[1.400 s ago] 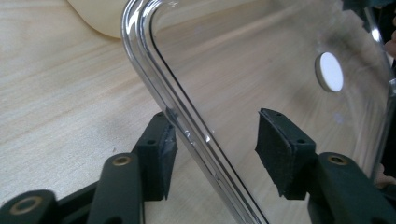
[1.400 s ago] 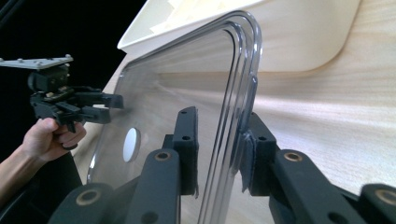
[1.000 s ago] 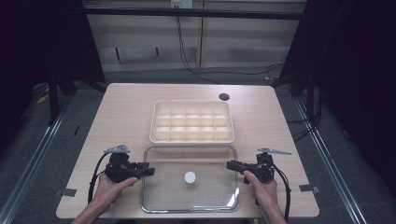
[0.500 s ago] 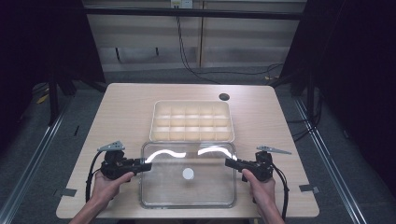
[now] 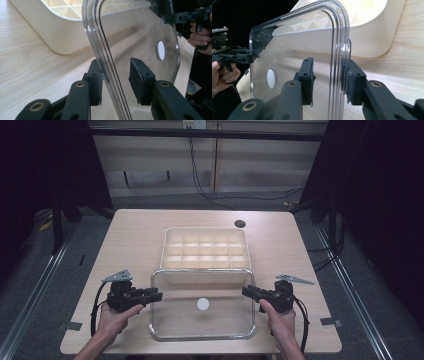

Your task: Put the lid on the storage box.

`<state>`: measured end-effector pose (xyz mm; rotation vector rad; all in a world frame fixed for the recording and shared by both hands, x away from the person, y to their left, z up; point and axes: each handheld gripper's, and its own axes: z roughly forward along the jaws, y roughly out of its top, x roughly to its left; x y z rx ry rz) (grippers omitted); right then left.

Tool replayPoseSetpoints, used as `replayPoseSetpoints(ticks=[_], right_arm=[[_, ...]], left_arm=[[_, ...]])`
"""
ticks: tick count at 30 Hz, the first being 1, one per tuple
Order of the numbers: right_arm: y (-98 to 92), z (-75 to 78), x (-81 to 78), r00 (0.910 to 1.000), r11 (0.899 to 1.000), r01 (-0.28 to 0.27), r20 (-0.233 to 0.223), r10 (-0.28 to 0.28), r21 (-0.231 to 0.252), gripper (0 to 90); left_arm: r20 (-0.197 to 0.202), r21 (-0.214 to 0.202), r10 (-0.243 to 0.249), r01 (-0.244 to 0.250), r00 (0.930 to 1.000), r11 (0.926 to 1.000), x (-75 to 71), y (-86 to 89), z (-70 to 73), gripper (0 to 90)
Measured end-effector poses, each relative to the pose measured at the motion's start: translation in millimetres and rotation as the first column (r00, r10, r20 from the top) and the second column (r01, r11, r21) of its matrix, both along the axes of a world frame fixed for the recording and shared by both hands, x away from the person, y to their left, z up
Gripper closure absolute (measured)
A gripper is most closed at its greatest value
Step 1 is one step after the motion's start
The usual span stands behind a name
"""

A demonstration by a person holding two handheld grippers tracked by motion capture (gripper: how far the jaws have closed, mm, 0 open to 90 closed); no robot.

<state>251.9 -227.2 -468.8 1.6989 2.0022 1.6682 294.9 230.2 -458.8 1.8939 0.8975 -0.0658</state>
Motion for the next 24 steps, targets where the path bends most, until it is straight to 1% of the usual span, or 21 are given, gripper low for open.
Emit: replayPoseSetpoints(ticks=[1, 3, 4, 7, 10, 13, 14, 16, 18, 19, 20, 23, 24], right_arm=[[0.0, 0.0, 0.0, 1.0, 1.0, 0.0, 0.0, 0.0, 0.0, 63.9], [0.4, 3.1, -1.5, 1.0, 1.0, 0.005, 0.007, -0.005, -0.003, 64.1], [0.2, 5.4, -2.6, 0.9998, 1.0, 0.01, 0.015, -0.01, 0.003, 64.4], [0.0, 7.3, -2.9, 0.9998, 1.0, 0.01, 0.019, -0.01, 0.009, 65.0], [1.9, 11.9, -3.2, 0.9992, 1.0, 0.011, 0.039, -0.011, -0.001, 65.0], [2.4, 13.8, -2.8, 0.999, 1.0, 0.008, 0.044, -0.008, 0.001, 65.0], [2.5, 15.7, -1.8, 0.9985, 1.0, 0.006, 0.055, -0.006, -0.001, 64.9], [2.5, 16.7, -1.3, 0.9983, 1.0, 0.006, 0.058, -0.006, 0.0, 64.9], [2.2, 19.0, -0.2, 0.9977, 1.0, 0.008, 0.067, -0.007, -0.005, 64.7], [2.2, 19.0, -0.2, 0.9977, 1.0, 0.008, 0.067, -0.007, -0.005, 64.7], [2.0, 19.8, 0.1, 0.9978, 1.0, 0.008, 0.066, -0.008, -0.004, 64.5], [1.1, 24.0, 1.9, 0.9972, 1.0, 0.014, 0.073, -0.013, -0.012, 64.1], [1.1, 25.2, 2.7, 0.9969, 1.0, 0.014, 0.078, -0.013, -0.013, 64.0]], left_arm=[[0.005, 0.004, 0.005, -0.005, 1.0, 1.0, 0.0, -0.3, 0.9, 63.6], [0.03, 0.011, 0.0, 0.0, 0.9995, 0.9999, -0.7, -0.5, 5.0, 63.7], [0.039, 0.0, -0.002, 0.002, 0.9992, 1.0, -1.6, 0.6, 7.6, 65.1], [0.047, 0.001, 0.0, 0.0, 0.9989, 1.0, -2.1, 1.4, 9.6, 66.1], [0.059, 0.001, 0.003, -0.003, 0.9983, 1.0, -2.9, 3.1, 14.0, 66.9], [0.068, -0.002, 0.006, -0.006, 0.9977, 1.0, -3.4, 4.0, 17.2, 68.5], [0.078, 0.001, 0.007, -0.007, 0.9969, 1.0, -3.7, 3.7, 19.9, 68.8], [0.079, 0.001, 0.006, -0.006, 0.9968, 1.0, -3.5, 3.7, 20.9, 69.1], [0.075, -0.023, 0.013, -0.011, 0.9971, 0.9997, -3.1, 4.7, 21.1, 70.0], [0.08, -0.024, 0.012, -0.01, 0.9968, 0.9997, -3.2, 4.4, 21.8, 70.0], [0.084, -0.009, 0.004, -0.003, 0.9965, 1.0, -3.3, 3.5, 23.3, 69.8], [0.089, -0.012, 0.001, 0.0, 0.996, 0.9999, -2.8, 2.9, 24.6, 70.0], [0.096, -0.004, 0.001, -0.001, 0.9954, 1.0, -1.6, 2.1, 26.4, 70.0]])
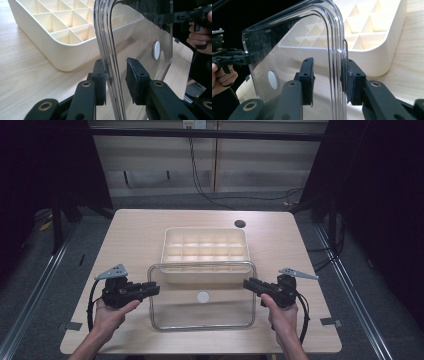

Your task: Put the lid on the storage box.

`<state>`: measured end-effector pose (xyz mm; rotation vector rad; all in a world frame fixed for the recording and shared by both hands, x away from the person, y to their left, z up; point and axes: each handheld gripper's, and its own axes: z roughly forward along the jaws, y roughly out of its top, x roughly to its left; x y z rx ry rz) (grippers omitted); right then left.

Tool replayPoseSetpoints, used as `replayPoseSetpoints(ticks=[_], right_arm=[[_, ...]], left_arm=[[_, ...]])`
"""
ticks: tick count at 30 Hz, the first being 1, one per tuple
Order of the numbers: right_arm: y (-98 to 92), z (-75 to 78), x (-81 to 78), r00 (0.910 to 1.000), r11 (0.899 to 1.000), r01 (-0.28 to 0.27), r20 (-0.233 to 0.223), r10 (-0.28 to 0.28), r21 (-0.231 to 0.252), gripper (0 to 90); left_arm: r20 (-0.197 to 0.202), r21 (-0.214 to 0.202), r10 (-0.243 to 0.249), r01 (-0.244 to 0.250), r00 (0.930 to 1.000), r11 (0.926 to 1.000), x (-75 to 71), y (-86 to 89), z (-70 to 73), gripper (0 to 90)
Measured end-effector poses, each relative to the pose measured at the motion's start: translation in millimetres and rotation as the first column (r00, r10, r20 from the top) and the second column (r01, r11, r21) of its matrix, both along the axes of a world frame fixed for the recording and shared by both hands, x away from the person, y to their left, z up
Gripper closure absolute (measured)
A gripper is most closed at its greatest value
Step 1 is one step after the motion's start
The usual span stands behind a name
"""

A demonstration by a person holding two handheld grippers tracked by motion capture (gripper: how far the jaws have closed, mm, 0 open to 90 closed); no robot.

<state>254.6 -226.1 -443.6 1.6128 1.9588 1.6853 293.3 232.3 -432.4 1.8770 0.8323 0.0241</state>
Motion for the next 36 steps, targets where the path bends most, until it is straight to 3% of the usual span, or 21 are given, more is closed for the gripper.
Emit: replayPoseSetpoints(ticks=[14, 36], right_arm=[[-1.4, 15.6, 12.1, 0.999, 1.0, 0.015, 0.043, -0.015, 0.011, 63.4], [-0.3, 36.7, 38.8, 0.9966, 1.0, 0.017, 0.081, -0.017, 0.007, 62.5]], left_arm=[[0.06, -0.024, 0.015, -0.014, 0.9981, 0.9996, 9.6, -2.3, 20.6, 69.7], [0.089, -0.018, 0.048, -0.047, 0.9949, 0.9987, 32.9, -4.2, 45.1, 69.1]])
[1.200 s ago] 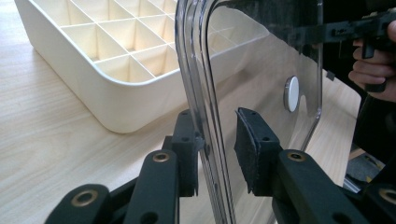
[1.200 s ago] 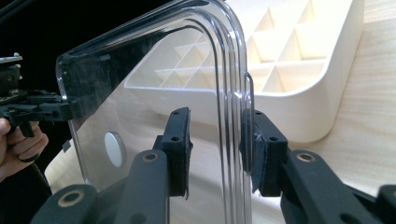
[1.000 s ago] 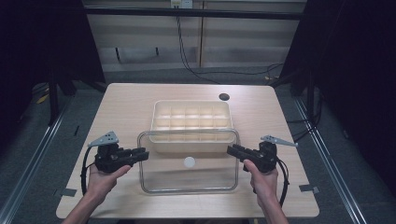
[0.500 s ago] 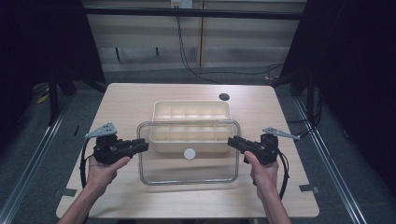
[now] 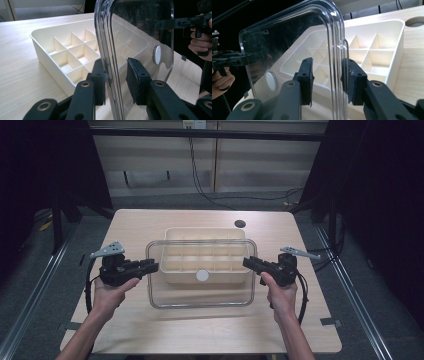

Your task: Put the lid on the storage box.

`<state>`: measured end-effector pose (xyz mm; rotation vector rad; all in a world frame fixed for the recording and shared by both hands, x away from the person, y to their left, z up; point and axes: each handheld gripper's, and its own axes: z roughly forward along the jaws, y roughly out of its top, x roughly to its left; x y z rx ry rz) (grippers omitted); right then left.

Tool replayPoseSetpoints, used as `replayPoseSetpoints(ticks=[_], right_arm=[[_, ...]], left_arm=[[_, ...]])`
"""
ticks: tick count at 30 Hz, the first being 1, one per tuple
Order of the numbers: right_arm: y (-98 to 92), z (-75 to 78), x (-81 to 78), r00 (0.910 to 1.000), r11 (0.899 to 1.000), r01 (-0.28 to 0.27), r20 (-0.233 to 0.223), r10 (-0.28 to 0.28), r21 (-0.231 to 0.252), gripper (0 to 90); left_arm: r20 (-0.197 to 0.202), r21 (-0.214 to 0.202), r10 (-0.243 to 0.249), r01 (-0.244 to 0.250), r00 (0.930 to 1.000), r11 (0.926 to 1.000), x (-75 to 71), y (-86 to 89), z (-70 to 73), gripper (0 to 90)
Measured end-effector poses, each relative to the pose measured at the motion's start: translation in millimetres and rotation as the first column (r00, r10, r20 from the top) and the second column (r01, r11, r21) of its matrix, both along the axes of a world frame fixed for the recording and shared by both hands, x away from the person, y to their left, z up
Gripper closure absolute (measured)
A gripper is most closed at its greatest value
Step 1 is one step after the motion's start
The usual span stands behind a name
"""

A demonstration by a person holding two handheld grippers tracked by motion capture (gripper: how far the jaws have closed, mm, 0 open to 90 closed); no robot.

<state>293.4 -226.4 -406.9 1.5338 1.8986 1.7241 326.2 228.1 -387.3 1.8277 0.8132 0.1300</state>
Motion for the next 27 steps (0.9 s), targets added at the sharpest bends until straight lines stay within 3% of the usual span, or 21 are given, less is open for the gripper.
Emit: replayPoseSetpoints(ticks=[13, 19, 27], right_arm=[[-1.0, 17.0, 16.1, 0.9998, 1.0, 0.016, 0.015, -0.016, 0.003, 62.0], [-1.9, 21.9, 26.7, 0.9994, 1.0, 0.019, 0.029, -0.02, 0.022, 62.0], [-3.2, 27.3, 35.0, 0.9988, 0.999, 0.027, 0.04, -0.028, 0.026, 61.9]], left_arm=[[0.019, 0.006, 0.011, -0.011, 0.9998, 0.9999, 13.9, -3.7, 14.4, 68.4], [0.044, -0.026, 0.041, -0.04, 0.9982, 0.9989, 23.5, -5.3, 26.4, 68.5], [0.043, -0.033, 0.05, -0.049, 0.9978, 0.9983, 33.5, -7.7, 33.2, 68.4]])
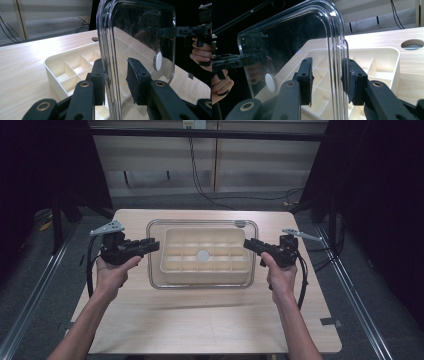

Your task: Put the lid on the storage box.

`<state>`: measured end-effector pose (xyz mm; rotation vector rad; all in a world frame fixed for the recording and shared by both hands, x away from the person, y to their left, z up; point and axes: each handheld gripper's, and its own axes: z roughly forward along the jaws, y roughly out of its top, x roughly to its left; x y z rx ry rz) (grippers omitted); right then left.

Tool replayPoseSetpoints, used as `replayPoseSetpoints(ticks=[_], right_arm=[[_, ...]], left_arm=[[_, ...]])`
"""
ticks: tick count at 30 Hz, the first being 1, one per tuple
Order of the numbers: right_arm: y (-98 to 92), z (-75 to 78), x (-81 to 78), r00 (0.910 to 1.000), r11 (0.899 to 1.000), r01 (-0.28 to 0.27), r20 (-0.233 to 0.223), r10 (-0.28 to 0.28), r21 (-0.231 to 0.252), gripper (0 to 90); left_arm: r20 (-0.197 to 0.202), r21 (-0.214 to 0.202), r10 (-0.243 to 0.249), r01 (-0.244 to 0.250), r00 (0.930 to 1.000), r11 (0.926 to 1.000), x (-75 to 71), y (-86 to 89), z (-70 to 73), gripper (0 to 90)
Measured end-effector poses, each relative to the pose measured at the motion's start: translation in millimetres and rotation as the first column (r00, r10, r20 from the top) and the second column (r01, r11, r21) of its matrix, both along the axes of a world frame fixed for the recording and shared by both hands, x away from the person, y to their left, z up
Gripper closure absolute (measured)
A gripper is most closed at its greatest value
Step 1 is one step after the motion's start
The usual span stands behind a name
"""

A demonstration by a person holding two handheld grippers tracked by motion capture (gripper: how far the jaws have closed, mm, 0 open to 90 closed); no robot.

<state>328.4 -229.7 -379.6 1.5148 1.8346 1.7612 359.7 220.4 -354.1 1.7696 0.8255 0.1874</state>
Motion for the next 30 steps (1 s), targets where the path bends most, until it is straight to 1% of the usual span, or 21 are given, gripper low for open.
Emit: replayPoseSetpoints(ticks=[2, 4, 5, 6, 11, 12, 13, 14, 17, 19, 21, 22, 23, 24, 26, 27, 30], right_arm=[[-0.2, 2.0, 1.4, 1.0, 1.0, 0.001, 0.004, -0.001, -0.002, 61.9], [0.0, 2.1, 3.1, 1.0, 1.0, 0.008, 0.006, -0.008, 0.001, 61.5], [0.0, 2.1, 3.1, 1.0, 1.0, 0.008, 0.006, -0.008, 0.001, 61.5], [0.6, 1.5, 4.0, 0.9999, 1.0, 0.011, -0.001, -0.011, -0.002, 61.0], [0.6, 2.4, 9.2, 0.9998, 1.0, 0.017, -0.007, -0.017, -0.014, 61.0], [0.5, 5.4, 12.7, 0.9998, 0.999, 0.02, -0.005, -0.02, -0.026, 60.8], [0.5, 5.4, 12.7, 0.9998, 0.999, 0.02, -0.005, -0.02, -0.026, 60.8], [0.4, 8.2, 15.4, 0.9997, 0.999, 0.025, -0.003, -0.025, -0.028, 60.3], [0.3, 9.6, 17.5, 0.9996, 0.999, 0.027, -0.002, -0.027, -0.031, 60.1], [1.5, 10.2, 22.3, 0.9996, 0.999, 0.028, -0.003, -0.028, -0.038, 60.1], [1.7, 10.3, 23.7, 0.9995, 0.999, 0.029, -0.008, -0.03, -0.038, 59.9], [1.7, 9.9, 28.3, 0.9995, 0.999, 0.029, -0.012, -0.03, -0.039, 59.8], [1.8, 9.8, 29.5, 0.9994, 0.999, 0.031, -0.014, -0.032, -0.038, 59.7], [1.9, 9.8, 31.0, 0.9994, 0.999, 0.032, -0.016, -0.032, -0.036, 59.6], [1.9, 10.0, 32.4, 0.9994, 0.999, 0.032, -0.015, -0.032, -0.034, 59.5], [0.7, 10.4, 34.5, 0.9992, 0.999, 0.036, -0.017, -0.037, -0.027, 59.0], [-0.5, 9.5, 36.2, 0.9993, 0.999, 0.037, -0.007, -0.038, -0.02, 59.0]], left_arm=[[-0.003, 0.0, 0.002, -0.002, 1.0, 1.0, 1.3, -0.5, 1.1, 68.2], [0.003, 0.014, -0.002, 0.002, 1.0, 0.9999, 6.0, -1.7, 3.6, 67.8], [0.003, 0.014, -0.002, 0.002, 1.0, 0.9999, 6.0, -1.7, 3.6, 67.8], [0.001, 0.02, -0.002, 0.002, 1.0, 0.9998, 7.9, -1.9, 3.8, 67.8], [-0.011, 0.009, 0.002, -0.002, 0.9999, 1.0, 14.3, -3.1, 2.1, 67.8], [-0.01, 0.011, 0.005, -0.005, 0.9999, 0.9999, 15.5, -3.7, 2.4, 67.8], [-0.008, 0.015, 0.01, -0.01, 0.9999, 0.9998, 15.8, -4.3, 2.7, 67.8], [0.004, 0.033, 0.011, -0.011, 0.9999, 0.9994, 16.2, -6.3, 3.8, 67.2], [-0.001, 0.026, 0.016, -0.016, 0.9999, 0.9995, 18.3, -6.1, 3.3, 67.1], [-0.003, 0.022, 0.023, -0.023, 0.9997, 0.9995, 20.9, -5.8, 2.4, 67.2], [-0.01, 0.024, 0.024, -0.024, 0.9997, 0.9994, 23.8, -5.7, 1.8, 67.1], [-0.011, 0.027, 0.028, -0.028, 0.9995, 0.9992, 25.2, -5.9, 1.9, 67.2], [-0.012, 0.033, 0.03, -0.029, 0.9995, 0.999, 27.3, -6.5, 2.6, 67.1], [-0.011, 0.029, 0.037, -0.037, 0.9993, 0.9989, 27.6, -7.0, 3.5, 67.1], [-0.009, 0.032, 0.033, -0.032, 0.9994, 0.999, 28.0, -7.3, 4.7, 67.1], [-0.008, 0.026, 0.03, -0.029, 0.9995, 0.9992, 29.3, -8.0, 6.5, 67.3], [-0.004, 0.026, 0.03, -0.03, 0.9995, 0.9992, 30.9, -8.7, 7.3, 67.5]])
